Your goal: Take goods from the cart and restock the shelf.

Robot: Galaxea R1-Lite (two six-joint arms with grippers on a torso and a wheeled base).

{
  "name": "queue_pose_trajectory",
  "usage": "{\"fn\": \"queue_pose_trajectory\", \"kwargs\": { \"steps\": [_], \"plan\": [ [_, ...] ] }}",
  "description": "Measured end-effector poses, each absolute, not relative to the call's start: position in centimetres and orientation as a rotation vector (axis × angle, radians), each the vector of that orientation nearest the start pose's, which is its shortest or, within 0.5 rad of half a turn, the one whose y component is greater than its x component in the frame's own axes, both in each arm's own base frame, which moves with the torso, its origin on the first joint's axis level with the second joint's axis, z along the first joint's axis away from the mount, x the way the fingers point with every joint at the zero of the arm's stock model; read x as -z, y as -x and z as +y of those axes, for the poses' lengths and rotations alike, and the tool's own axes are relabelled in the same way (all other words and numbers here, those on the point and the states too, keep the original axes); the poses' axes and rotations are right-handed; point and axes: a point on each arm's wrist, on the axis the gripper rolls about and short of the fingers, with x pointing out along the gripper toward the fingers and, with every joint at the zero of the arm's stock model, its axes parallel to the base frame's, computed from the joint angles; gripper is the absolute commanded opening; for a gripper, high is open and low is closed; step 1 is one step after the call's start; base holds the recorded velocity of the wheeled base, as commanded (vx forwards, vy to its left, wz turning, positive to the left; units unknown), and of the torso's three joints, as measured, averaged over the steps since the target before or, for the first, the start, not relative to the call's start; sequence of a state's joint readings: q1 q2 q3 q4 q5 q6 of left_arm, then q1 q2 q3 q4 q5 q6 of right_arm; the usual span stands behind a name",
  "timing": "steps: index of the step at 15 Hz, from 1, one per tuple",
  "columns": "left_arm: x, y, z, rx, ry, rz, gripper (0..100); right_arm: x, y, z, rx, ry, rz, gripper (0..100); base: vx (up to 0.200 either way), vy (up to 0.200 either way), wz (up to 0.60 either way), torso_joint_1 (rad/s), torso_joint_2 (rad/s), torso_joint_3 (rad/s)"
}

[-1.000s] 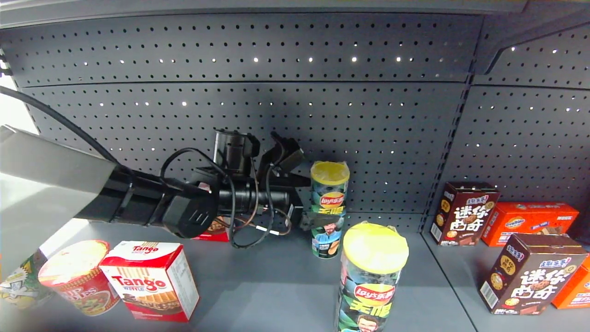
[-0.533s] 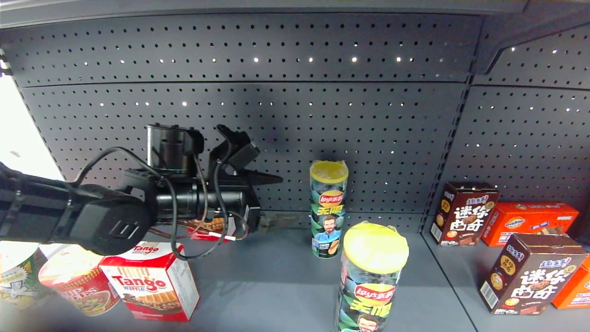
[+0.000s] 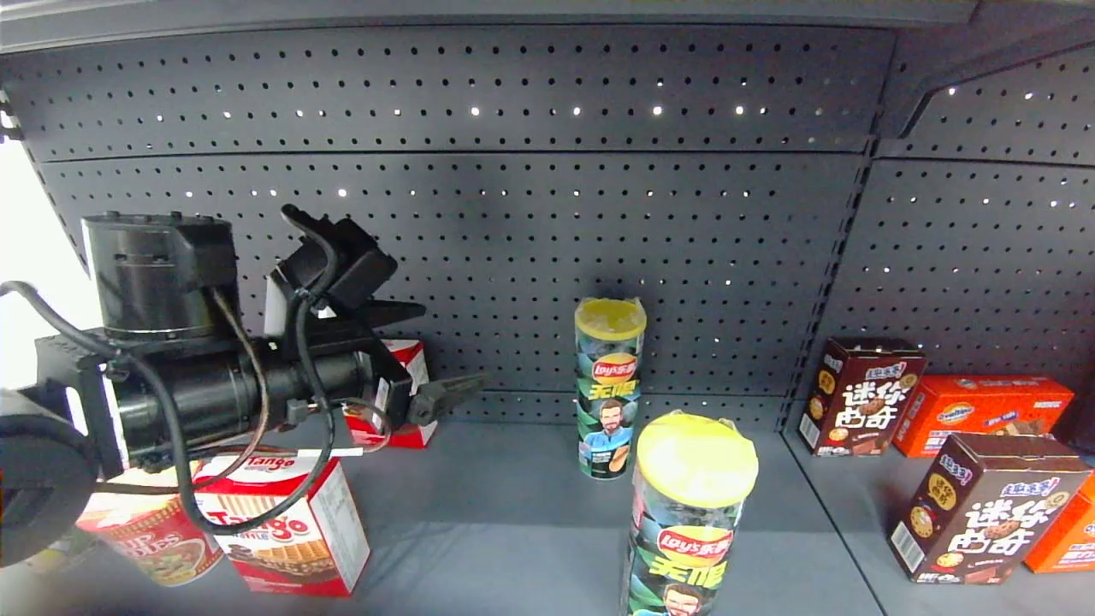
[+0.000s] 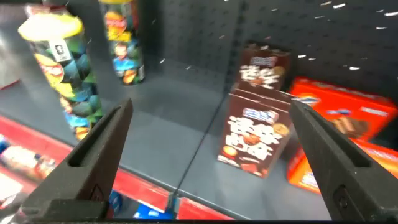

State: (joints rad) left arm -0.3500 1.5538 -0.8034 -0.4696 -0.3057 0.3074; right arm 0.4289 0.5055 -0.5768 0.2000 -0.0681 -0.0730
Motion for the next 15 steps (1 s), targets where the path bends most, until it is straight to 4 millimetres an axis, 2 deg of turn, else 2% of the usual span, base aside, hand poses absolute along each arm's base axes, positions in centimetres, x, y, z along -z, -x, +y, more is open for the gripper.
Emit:
{"fn": "queue_pose_trajectory", "kwargs": {
  "steps": [4, 7, 9, 12, 15],
  "plan": [
    [-20.0, -23.1, -9.3, 0.63, -0.313, 0.212, 100, -22.9, -4.8, 2.3, -0.415, 0.206, 0.252, 100, 0.0, 0.0, 0.0, 0.0, 0.0, 0.0],
    [-20.5, -23.0, -9.2, 0.622, -0.307, 0.167, 100, -22.2, -7.4, 4.5, -0.519, 0.281, 0.354, 100, 0.0, 0.0, 0.0, 0.0, 0.0, 0.0],
    [-20.3, -23.0, -9.2, 0.624, -0.305, 0.163, 100, -22.0, -8.7, 6.2, -0.589, 0.303, 0.364, 100, 0.0, 0.0, 0.0, 0.0, 0.0, 0.0],
    [-20.1, -23.0, -9.3, 0.625, -0.304, 0.169, 100, -21.3, -10.0, 8.8, -0.643, 0.347, 0.372, 100, 0.0, 0.0, 0.0, 0.0, 0.0, 0.0],
    [-20.1, -23.3, -9.3, 0.621, -0.304, 0.169, 100, -19.3, -10.7, 10.4, -0.638, 0.396, 0.409, 100, 0.0, 0.0, 0.0, 0.0, 0.0, 0.0]
  ]
}}
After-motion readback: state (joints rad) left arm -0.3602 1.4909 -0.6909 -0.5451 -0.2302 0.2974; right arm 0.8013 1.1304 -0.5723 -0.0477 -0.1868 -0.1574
